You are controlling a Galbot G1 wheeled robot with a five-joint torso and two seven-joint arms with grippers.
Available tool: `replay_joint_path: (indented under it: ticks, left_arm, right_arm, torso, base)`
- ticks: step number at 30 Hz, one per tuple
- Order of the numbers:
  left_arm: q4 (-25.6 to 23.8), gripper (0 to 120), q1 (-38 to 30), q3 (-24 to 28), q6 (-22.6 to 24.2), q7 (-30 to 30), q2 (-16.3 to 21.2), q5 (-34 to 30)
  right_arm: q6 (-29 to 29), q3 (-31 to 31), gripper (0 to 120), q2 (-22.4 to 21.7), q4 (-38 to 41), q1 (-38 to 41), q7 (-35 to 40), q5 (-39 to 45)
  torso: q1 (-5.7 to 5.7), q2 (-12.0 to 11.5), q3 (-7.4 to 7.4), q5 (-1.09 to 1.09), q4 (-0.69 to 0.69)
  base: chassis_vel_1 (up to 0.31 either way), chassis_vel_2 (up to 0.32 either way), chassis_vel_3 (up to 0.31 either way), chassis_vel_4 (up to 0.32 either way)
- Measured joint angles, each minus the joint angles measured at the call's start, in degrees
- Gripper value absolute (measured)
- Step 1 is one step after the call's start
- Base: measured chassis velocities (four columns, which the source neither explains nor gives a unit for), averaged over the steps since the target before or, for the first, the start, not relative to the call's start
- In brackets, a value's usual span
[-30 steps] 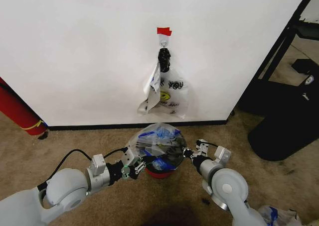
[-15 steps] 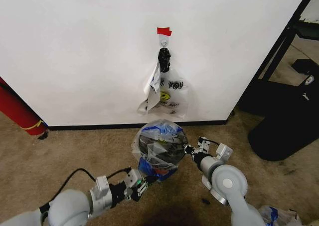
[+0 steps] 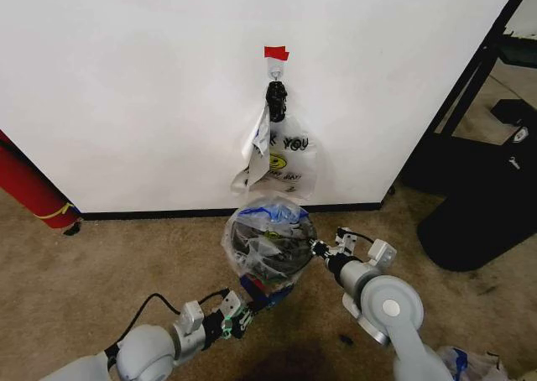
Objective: Pick up the garbage bag from the wall and place it over the trash bin.
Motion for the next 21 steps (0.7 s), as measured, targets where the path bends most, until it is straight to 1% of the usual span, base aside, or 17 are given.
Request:
replay_joint_path:
  ticks: [3,5,9,10,12,13,15,16,17,18,19,20,21]
  left_arm:
    - [-0.15,0,0.67,-0.84,-0.01,-0.32,0.21,0.53]
    - [-1.09,2,1.75,-2.43,-0.02,-0.62,0.79,1.44]
    - [-5.34,18,5.54,-7.16,-0.06,-0.79,3.34,2.95]
    - [-5.34,18,5.54,-7.16,-0.06,-0.79,3.34,2.95]
    - [-7.54,28,8.10,-9.19,-0.10,-0.82,4.70,4.09]
    - [-8.91,31,9.91,-10.63,-0.13,-0.82,5.33,4.80]
    - [-10.43,38,11.86,-12.23,-0.51,-0.77,5.79,5.57]
    - [-11.28,45,12.79,-13.18,-0.84,-0.71,5.94,5.84]
    - [-11.28,45,12.79,-13.18,-0.84,-0.71,5.94,5.84]
    - [-12.19,48,13.24,-13.90,-1.26,-0.70,6.09,5.87]
    - [-13.25,52,13.30,-14.64,-1.71,-0.73,6.27,5.30]
    - [-14.47,54,13.28,-15.75,-2.08,-0.82,6.36,4.24]
    - [-15.64,61,13.12,-16.90,-2.55,-1.02,6.43,3.14]
  right_arm:
    - [0.00,-0.21,1,0.07,-0.27,0.02,-0.05,-0.27]
    - [0.01,-0.39,1,0.16,-0.74,0.18,-0.21,-0.75]
    - [0.14,-0.02,1,0.16,-2.01,1.40,-0.53,-1.18]
    - [0.14,-0.02,1,0.16,-2.01,1.40,-0.53,-1.18]
    - [-0.15,0.93,1,-0.09,-2.72,2.27,-0.77,-1.15]
    - [-0.31,1.47,1,-0.37,-3.21,2.88,-0.83,-1.10]
    - [-0.34,1.89,1,-0.82,-3.66,3.48,-0.84,-0.97]
    - [-0.29,2.02,1,-1.06,-3.80,3.69,-0.85,-0.91]
    - [-0.29,2.02,1,-1.06,-3.80,3.69,-0.85,-0.91]
    - [-0.20,2.17,1,-1.25,-3.81,3.71,-0.85,-0.86]
    - [-0.14,2.40,1,-1.37,-3.71,3.38,-0.86,-0.84]
    - [-0.12,2.59,1,-1.42,-3.48,2.90,-0.86,-0.84]
    - [-0.11,2.63,1,-1.41,-3.21,2.40,-0.88,-0.85]
  torso:
    - [0.00,0.00,0.00,-0.01,0.00]
    - [0.00,0.00,0.00,0.00,0.00]
    - [0.00,0.00,0.00,0.01,0.00]
    - [0.00,0.00,0.00,0.01,0.00]
    - [0.00,0.00,0.00,0.00,0.00]
    - [0.00,0.00,0.00,0.01,0.01]
    - [0.00,0.00,0.00,0.00,0.01]
    - [0.00,0.00,0.00,0.00,0.01]
    - [0.00,0.00,0.00,0.00,0.01]
    - [0.00,0.00,0.00,0.00,0.02]
    - [0.00,0.00,0.00,0.00,0.03]
    - [0.00,0.00,0.00,-0.01,0.00]
    - [0.00,0.00,0.00,-0.01,-0.02]
  base:
    - [0.000,0.000,0.000,0.000]
    - [0.000,0.000,0.000,0.000]
    - [0.000,0.000,0.000,0.000]
    - [0.000,0.000,0.000,0.000]
    - [0.000,0.000,0.000,0.000]
    - [0.000,0.000,0.000,0.000]
    - [0.000,0.000,0.000,0.000]
    - [0.000,0.000,0.000,0.000]
    - [0.000,0.000,0.000,0.000]
    - [0.000,0.000,0.000,0.000]
    - [0.000,0.000,0.000,0.000]
    - [0.000,0.000,0.000,0.000]
    - [0.000,0.000,0.000,0.000]
